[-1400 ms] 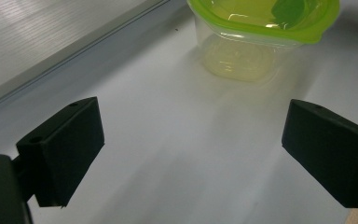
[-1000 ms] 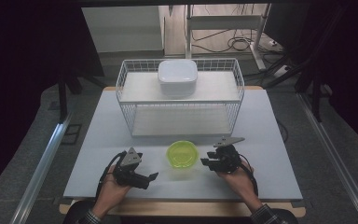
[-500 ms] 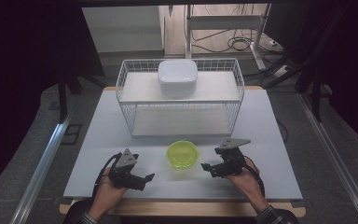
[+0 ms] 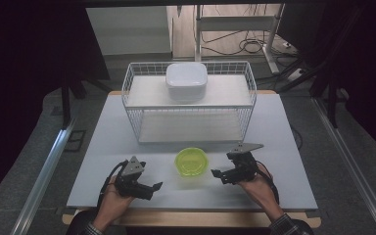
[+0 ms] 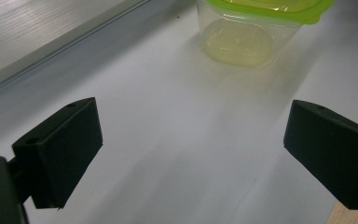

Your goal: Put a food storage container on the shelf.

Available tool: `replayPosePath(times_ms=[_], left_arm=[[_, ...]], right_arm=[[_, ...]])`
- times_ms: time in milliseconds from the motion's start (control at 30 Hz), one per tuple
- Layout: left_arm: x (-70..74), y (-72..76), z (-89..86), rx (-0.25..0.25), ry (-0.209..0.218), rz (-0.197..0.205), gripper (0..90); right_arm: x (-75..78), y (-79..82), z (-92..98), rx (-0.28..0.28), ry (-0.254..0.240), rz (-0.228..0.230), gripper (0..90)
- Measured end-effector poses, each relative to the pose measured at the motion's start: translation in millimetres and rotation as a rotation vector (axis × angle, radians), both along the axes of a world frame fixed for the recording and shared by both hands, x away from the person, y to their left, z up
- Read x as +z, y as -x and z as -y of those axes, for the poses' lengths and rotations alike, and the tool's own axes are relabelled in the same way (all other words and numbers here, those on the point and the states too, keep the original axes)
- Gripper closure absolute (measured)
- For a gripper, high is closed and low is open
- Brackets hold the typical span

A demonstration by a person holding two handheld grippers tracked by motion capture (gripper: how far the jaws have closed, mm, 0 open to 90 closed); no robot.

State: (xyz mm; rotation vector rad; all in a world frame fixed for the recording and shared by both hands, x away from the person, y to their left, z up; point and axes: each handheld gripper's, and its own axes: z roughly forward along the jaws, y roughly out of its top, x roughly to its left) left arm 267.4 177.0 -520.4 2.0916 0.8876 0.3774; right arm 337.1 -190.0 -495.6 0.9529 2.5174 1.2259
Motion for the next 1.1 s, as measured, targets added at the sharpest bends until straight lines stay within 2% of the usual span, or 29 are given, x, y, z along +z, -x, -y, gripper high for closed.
replayPosePath(times_ms=[333,500,700,867,1100], left_arm=[[-0.8,-0.9,1.2,-0.002,-0.006,-0.001,4.1],[-0.9,-1.0,1.6,-0.002,-0.008,-0.001,4.1],[-1.0,-0.9,1.6,-0.002,-0.009,-0.001,4.1],[-1.2,-0.9,1.9,-0.004,-0.01,-0.002,4.1],[-1.5,-0.7,2.7,-0.007,-0.017,-0.003,4.1]], right_arm=[[12.0,-9.0,-7.0,-0.027,-0.027,-0.035,2.6],[18.2,-17.1,-10.4,-0.034,-0.058,-0.077,10.1],[21.4,-30.0,-14.8,-0.037,-0.101,-0.142,24.2],[20.3,-39.3,-20.7,-0.025,-0.121,-0.184,33.8],[12.5,-51.6,-27.1,-0.006,-0.155,-0.285,49.5]])
